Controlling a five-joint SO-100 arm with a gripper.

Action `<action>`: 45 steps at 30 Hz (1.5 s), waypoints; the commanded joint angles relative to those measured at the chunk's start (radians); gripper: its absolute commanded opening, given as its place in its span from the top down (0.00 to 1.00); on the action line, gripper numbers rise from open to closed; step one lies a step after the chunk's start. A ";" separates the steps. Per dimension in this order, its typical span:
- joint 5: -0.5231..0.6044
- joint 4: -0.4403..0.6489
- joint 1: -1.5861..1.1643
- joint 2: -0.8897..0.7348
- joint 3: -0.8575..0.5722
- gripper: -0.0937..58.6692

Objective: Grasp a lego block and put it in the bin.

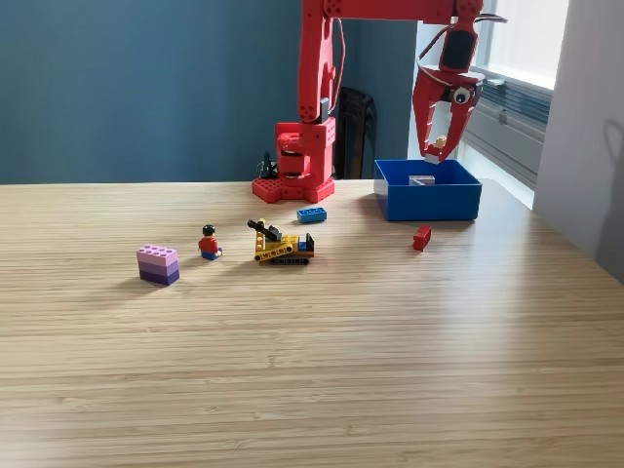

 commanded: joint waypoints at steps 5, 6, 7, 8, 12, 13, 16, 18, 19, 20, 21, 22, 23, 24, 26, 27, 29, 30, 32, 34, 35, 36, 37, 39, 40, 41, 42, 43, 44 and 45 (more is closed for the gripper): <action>-0.014 0.015 -0.002 0.089 -0.002 0.54; -0.011 0.017 0.000 0.089 -0.008 0.56; -0.009 0.017 0.005 0.089 -0.015 0.58; -0.006 0.023 0.012 0.089 -0.026 0.60; 0.006 0.037 0.071 0.089 -0.091 0.71; 0.009 0.037 0.098 0.089 -0.107 0.74; 0.015 0.037 0.196 0.089 -0.158 0.84; 0.011 0.037 0.275 0.089 -0.184 0.85; 0.005 0.037 0.313 0.089 -0.193 0.86; -0.005 0.035 0.351 0.089 -0.201 0.86; -0.014 0.035 0.391 0.089 -0.206 0.87; -0.023 0.035 0.426 0.089 -0.210 0.87; -0.034 0.035 0.462 0.089 -0.212 0.87; -0.044 0.035 0.495 0.089 -0.213 0.88; -0.063 0.034 0.557 0.089 -0.213 0.88; -0.072 0.032 0.583 0.089 -0.213 0.88; -0.086 0.032 0.632 0.089 -0.213 0.88; -0.092 0.032 0.650 0.089 -0.213 0.88; -0.103 0.031 0.680 0.089 -0.210 0.88; -0.110 0.031 0.698 0.089 -0.206 0.88; -0.114 0.031 0.704 0.089 -0.204 0.88; -0.115 0.031 0.709 0.089 -0.201 0.88; -0.117 0.031 0.710 0.089 -0.198 0.88; -0.120 0.031 0.713 0.089 -0.195 0.88; -0.120 0.031 0.713 0.089 -0.192 0.88; -0.121 0.031 0.715 0.089 -0.189 0.88; -0.124 0.029 0.716 0.089 -0.187 0.88; -0.126 0.029 0.718 0.089 -0.187 0.88; -0.127 0.028 0.719 0.089 -0.187 0.88; -0.129 0.028 0.721 0.089 -0.187 0.87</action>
